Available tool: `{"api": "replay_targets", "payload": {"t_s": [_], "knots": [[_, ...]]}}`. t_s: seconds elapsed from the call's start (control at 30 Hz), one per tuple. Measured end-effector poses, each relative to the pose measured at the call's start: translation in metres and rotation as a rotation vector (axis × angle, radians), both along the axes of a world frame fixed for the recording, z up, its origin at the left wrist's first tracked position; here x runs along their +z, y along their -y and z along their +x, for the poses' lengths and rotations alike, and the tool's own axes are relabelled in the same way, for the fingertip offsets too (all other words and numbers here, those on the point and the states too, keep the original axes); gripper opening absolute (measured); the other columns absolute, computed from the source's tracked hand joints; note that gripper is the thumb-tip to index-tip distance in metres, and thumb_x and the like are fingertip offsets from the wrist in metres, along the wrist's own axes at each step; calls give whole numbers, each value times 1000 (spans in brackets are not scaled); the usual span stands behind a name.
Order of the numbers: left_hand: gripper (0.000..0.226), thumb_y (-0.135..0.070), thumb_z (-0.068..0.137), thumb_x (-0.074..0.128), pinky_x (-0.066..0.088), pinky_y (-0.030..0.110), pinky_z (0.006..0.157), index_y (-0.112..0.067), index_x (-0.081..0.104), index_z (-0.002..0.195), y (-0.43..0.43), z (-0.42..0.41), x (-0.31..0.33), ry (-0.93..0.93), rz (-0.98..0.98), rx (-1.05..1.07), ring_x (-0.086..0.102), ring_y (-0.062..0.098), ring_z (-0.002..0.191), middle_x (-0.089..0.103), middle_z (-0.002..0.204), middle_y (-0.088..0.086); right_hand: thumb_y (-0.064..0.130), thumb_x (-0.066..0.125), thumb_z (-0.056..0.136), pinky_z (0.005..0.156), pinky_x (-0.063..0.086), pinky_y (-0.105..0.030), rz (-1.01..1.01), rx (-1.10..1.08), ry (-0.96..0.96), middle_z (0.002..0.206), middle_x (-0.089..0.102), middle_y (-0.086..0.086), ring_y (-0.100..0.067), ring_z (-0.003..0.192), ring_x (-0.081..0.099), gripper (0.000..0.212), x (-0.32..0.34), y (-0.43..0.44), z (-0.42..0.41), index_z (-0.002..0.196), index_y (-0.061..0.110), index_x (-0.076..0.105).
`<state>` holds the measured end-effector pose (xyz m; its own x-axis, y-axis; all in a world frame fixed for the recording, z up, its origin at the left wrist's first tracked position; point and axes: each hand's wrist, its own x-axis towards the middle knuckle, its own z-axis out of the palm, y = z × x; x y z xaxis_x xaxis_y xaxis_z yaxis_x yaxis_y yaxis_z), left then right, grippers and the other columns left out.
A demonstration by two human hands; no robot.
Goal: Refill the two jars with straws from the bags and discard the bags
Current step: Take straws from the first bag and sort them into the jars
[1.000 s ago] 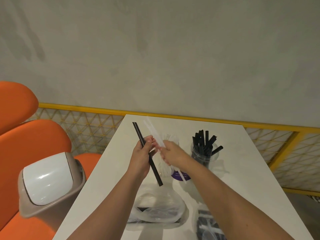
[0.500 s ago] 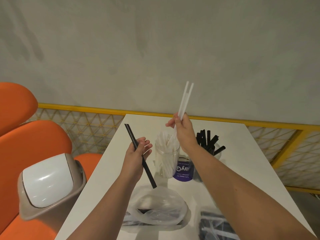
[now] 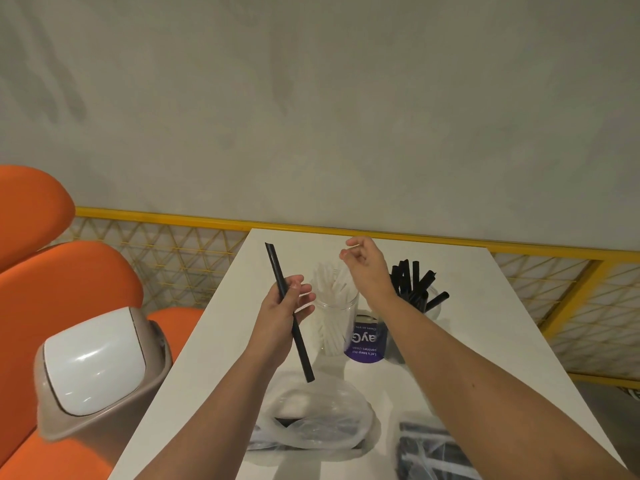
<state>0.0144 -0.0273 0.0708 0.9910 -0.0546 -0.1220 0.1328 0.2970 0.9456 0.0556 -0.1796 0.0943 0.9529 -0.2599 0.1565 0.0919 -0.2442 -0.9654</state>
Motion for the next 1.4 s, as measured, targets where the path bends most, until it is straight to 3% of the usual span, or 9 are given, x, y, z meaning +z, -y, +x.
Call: {"api": "replay_targets", "payload": {"t_s": [0.17, 0.33, 0.43, 0.7, 0.93, 1.03, 1.2, 1.3, 1.4], "knots": [[19, -23, 99, 43, 49, 25, 69, -17, 59, 107, 11, -7, 8, 101, 170, -155, 57, 16, 76, 61, 89, 5, 19, 54, 93, 73, 43, -11, -60, 121, 96, 98, 59, 0, -7, 89, 54, 16, 31, -2, -17, 108, 13, 59], [20, -24, 99, 43, 52, 22, 69, -14, 57, 111, 45, -11, 22, 186, 295, -302, 60, 14, 73, 63, 87, 5, 27, 55, 92, 77, 47, -20, -184, 328, -74, 101, 62, -2, -13, 94, 59, 31, 60, 4, -38, 121, 15, 54], [17, -22, 98, 47, 53, 20, 75, -15, 56, 110, 66, -12, 29, 206, 286, -358, 62, 13, 80, 64, 90, 2, 18, 53, 93, 71, 49, -21, -225, 251, -43, 82, 60, 1, -12, 79, 59, 21, 67, 20, -44, 113, 11, 54], [35, -19, 92, 58, 44, 27, 88, -20, 49, 125, 93, -10, 22, 199, 496, -305, 51, 11, 110, 53, 125, -5, 14, 48, 95, 64, 49, -40, -589, -134, 313, 80, 59, -19, -29, 67, 58, 31, 87, 85, -57, 125, 13, 40], [38, -21, 92, 58, 49, 33, 92, -19, 48, 129, 98, -12, 13, 190, 566, -320, 53, 15, 110, 53, 127, -3, 15, 44, 97, 64, 46, -35, -618, -144, 221, 77, 58, -14, -23, 67, 55, 30, 48, 103, -50, 127, 15, 43], [35, -18, 92, 58, 48, 25, 83, -19, 51, 126, 92, -12, 10, 223, 574, -293, 54, 13, 105, 54, 121, -5, 18, 40, 98, 81, 41, -29, -701, -121, 31, 105, 62, -10, -24, 98, 53, 28, 20, 109, -48, 122, 12, 54], [13, -9, 91, 57, 49, 17, 64, -21, 62, 89, 67, -21, -2, 234, 571, -409, 60, 12, 78, 64, 88, -2, 13, 50, 93, 89, 40, -31, -812, -226, 137, 111, 56, -8, -23, 104, 43, 23, 4, 100, -62, 111, 10, 64], [15, -9, 91, 55, 47, 18, 60, -17, 64, 83, 45, -30, -21, 183, 764, -590, 60, 8, 63, 64, 76, -4, 7, 50, 92, 78, 35, -12, -685, -118, 293, 100, 58, -7, -11, 93, 45, 18, 2, 73, -80, 102, 5, 65], [21, -3, 88, 49, 47, 17, 62, -14, 66, 86, 22, -37, -46, 131, 1033, -687, 60, 12, 63, 65, 77, 1, 4, 52, 90, 77, 38, -10, -601, 158, 197, 95, 62, -7, -10, 87, 52, 16, -22, 42, -94, 98, 3, 66]]}}
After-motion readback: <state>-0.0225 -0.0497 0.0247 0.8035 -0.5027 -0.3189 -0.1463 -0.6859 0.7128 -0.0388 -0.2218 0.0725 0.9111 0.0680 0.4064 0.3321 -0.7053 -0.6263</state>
